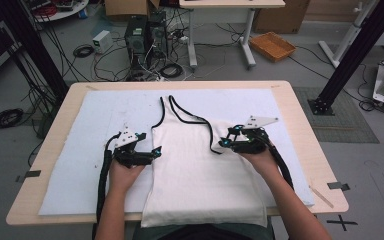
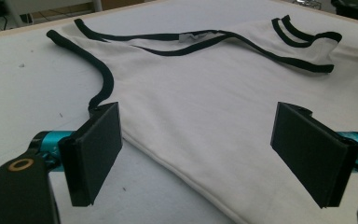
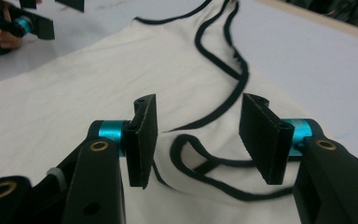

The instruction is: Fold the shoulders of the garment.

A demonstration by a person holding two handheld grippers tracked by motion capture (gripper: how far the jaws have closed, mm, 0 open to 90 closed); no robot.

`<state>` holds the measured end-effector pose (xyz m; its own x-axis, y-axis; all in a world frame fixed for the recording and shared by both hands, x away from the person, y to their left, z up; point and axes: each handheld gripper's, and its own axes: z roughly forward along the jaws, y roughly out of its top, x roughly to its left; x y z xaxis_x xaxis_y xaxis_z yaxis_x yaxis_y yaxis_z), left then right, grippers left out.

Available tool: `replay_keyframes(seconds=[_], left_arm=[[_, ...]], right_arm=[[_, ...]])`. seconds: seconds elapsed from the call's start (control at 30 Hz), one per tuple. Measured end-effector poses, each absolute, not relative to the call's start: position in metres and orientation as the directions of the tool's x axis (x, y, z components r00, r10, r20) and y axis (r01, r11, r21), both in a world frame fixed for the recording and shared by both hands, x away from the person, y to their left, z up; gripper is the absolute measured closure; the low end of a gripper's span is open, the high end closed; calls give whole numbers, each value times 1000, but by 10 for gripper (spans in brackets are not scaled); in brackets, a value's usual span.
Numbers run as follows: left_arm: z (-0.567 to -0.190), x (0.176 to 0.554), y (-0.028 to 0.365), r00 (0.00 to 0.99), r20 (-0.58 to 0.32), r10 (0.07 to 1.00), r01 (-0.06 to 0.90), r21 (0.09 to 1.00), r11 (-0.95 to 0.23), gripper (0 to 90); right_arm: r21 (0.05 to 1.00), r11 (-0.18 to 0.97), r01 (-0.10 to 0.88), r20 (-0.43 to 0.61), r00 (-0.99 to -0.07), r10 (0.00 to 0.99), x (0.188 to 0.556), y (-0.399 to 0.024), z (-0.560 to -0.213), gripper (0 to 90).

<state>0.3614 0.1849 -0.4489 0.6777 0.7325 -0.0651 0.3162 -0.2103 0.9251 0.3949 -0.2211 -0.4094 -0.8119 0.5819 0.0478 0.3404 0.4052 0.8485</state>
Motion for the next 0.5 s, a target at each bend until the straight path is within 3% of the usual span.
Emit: replay_keyframes(seconds=[0.1,0.17,0.2,0.23,0.5], left_arm=[[-449,361,185,678,-63,733,315,925,-212,165],[-449,362,185,677,-69,733,317,926,-205,165],[-449,362,185,677,-69,733,317,926,-205,165],[-449,362,186,678,-71,731,319,925,-206,165],[-449,362,185,677,-69,733,317,926,-205,164]], right_arm=[[810,458,366,68,-834,547,404,-209,-419,610],[774,498,392,83,-841,534,408,-206,-428,750],[774,498,392,83,-841,534,408,-206,-428,750],[764,502,406,94,-840,535,405,-210,-433,837],[827,447,342,51,-836,547,371,-228,-423,850]])
